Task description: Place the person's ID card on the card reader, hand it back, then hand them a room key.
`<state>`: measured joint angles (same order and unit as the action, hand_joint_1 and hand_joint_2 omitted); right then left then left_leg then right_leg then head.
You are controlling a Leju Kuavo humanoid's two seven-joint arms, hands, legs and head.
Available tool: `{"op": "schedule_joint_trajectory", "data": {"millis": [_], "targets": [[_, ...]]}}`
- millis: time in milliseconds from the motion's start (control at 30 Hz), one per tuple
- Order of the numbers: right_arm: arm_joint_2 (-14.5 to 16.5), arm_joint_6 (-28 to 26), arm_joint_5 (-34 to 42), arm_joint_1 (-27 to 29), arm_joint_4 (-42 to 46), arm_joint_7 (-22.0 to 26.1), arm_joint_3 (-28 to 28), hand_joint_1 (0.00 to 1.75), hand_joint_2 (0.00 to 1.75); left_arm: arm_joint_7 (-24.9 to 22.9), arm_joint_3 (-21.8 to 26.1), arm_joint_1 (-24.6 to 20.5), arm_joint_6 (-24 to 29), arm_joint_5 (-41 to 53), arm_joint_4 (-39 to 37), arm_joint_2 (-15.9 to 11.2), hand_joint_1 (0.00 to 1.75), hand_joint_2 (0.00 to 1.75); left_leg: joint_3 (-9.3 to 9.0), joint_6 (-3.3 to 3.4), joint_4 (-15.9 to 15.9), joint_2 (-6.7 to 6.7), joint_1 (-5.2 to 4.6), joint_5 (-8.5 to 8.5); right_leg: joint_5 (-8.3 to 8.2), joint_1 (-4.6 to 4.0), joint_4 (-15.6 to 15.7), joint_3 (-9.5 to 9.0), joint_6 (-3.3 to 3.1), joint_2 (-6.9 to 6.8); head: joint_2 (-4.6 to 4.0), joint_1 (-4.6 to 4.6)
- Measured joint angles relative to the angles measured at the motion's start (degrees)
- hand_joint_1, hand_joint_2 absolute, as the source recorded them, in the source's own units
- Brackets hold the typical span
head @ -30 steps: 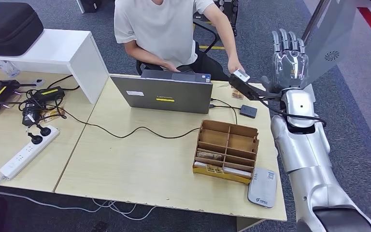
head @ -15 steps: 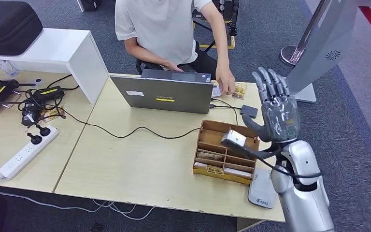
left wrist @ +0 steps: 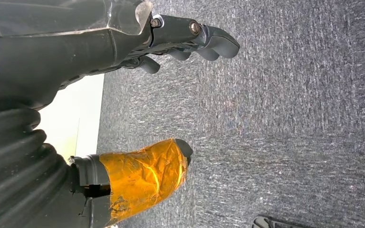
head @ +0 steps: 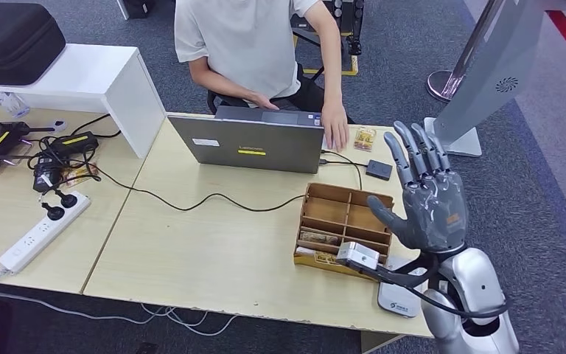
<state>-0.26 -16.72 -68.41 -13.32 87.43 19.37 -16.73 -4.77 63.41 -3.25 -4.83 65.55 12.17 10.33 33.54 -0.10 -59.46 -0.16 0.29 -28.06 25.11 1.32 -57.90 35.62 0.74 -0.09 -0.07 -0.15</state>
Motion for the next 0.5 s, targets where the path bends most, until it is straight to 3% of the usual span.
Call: {"op": "schedule_joint_trajectory", "data": {"millis": [133,300,500], "targets": [[-0.5,0.7,1.7,1.3,1.3,0.9,-0.2,0.0,1.75,-0.3,0.2,-0.1,0.1,-0.5,0.0,0.1,0.0,1.75,-0.02,0.0,0.0,-0.03,0.0,0.0,0.02,0.0,0.0,-0.01,0.01,-0.04,0.0,0.0],[-2.7,3.1,8.3,9.9,7.7,3.5,-1.1,0.0,1.75,-0.6,1.6,-0.1,0.5,-1.6,0.0,0.2,0.0,1.75,0.03,0.02,0.0,-0.13,0.0,-0.09,0.13,0.0,0.0,-0.03,0.0,-0.16,0.0,0.01],[-5.1,13.5,19.8,17.2,11.2,5.9,-1.4,0.0,1.75,-0.6,2.9,-0.2,1.1,-2.2,0.0,0.4,0.0,1.75,0.02,0.04,0.0,-0.07,0.0,-0.21,0.22,0.0,0.0,-0.04,-0.02,-0.12,0.0,0.01]]}}
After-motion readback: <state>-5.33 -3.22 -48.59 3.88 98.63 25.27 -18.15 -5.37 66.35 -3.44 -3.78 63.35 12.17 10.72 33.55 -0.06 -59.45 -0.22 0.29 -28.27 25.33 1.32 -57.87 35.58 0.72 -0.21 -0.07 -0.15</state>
